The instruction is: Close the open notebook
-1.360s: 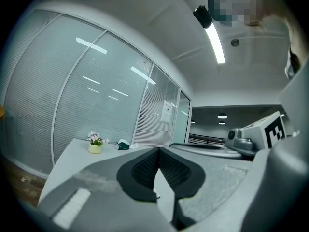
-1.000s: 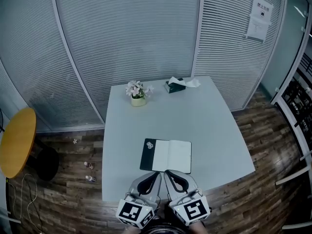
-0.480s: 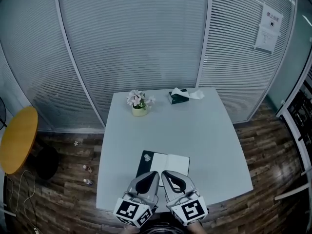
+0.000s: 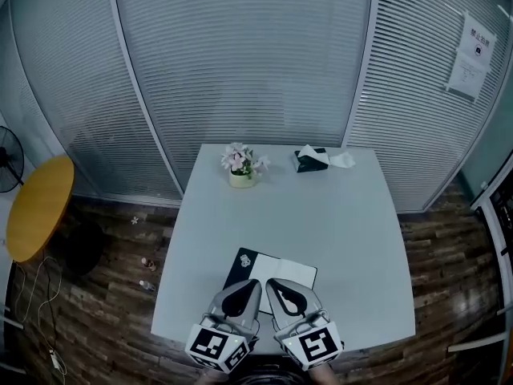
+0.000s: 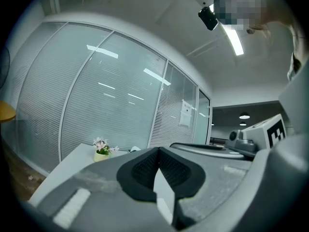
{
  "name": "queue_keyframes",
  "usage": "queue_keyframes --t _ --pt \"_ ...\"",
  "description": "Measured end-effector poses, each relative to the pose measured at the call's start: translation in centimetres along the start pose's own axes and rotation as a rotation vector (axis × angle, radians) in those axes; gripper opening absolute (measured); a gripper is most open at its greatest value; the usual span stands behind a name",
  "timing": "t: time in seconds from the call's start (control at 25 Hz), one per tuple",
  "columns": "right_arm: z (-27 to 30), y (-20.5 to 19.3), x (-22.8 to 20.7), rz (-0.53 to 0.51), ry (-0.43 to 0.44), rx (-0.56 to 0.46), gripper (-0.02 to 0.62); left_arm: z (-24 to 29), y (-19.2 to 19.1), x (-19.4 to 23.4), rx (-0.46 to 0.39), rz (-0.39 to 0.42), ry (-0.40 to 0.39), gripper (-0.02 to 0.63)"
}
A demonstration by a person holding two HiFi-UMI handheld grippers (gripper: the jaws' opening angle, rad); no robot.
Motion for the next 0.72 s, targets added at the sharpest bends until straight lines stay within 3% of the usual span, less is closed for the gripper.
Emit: queue_keyframes --t 0.32,0.72 --pt "1.2 -0.9 -0.3 0.016 0.025 0.017 0.002 0.3 -0.1 2.0 -0.004 -0.007 0.044 0.003" --pt "2.9 -0.9 -0.2 0.013 -0.055 0.049 0.002 0.9 1.3 4.3 0.004 -0.005 -0.028 0.003"
Point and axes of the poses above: the fingertips, and each gripper's own axes: z forward along the fingers, x to its left, y out of its top, the point moved 3 cm from there along -z, backward along the fingers, and after that the axes turned 8 degrees about -z, right-handed, at the moved point
